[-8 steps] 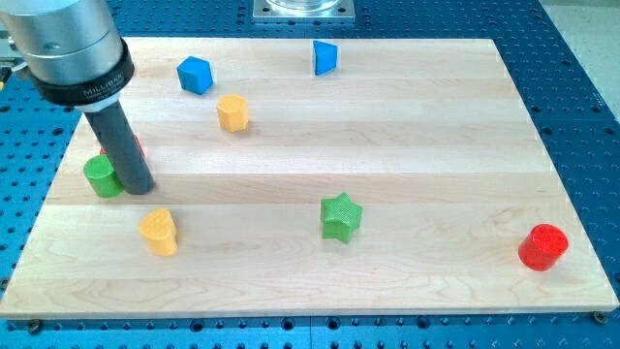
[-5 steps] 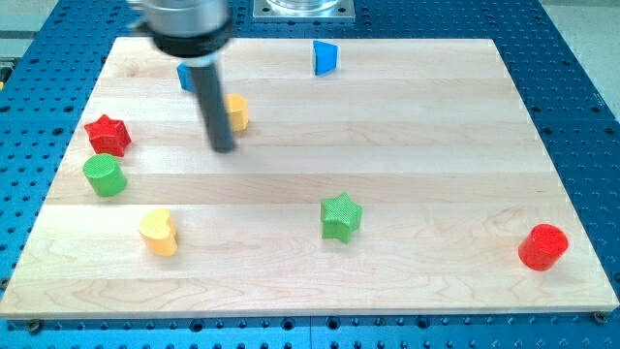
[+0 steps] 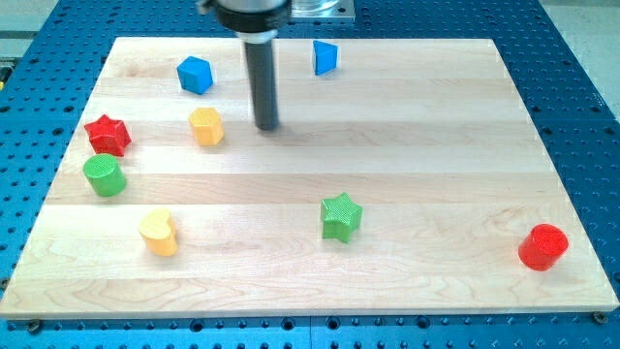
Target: Push both the yellow blocks into the red star
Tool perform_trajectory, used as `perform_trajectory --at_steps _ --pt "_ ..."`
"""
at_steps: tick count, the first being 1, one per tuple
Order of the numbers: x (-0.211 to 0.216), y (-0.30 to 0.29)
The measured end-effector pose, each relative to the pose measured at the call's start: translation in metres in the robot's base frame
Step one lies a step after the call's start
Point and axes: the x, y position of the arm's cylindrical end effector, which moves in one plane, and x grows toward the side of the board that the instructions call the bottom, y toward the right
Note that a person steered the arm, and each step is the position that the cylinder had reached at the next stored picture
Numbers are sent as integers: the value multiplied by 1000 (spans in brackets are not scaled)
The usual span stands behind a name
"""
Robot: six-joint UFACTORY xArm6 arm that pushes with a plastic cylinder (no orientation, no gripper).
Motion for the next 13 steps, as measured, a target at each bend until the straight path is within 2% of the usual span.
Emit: perform_trajectory --at_steps 3,4,8,10,11,12,13 --pt "14 -127" --pt "13 -143" --pt "8 -141" --pt "7 -70" --pt "9 -56" --pt "85 -13" --pt "167 -22"
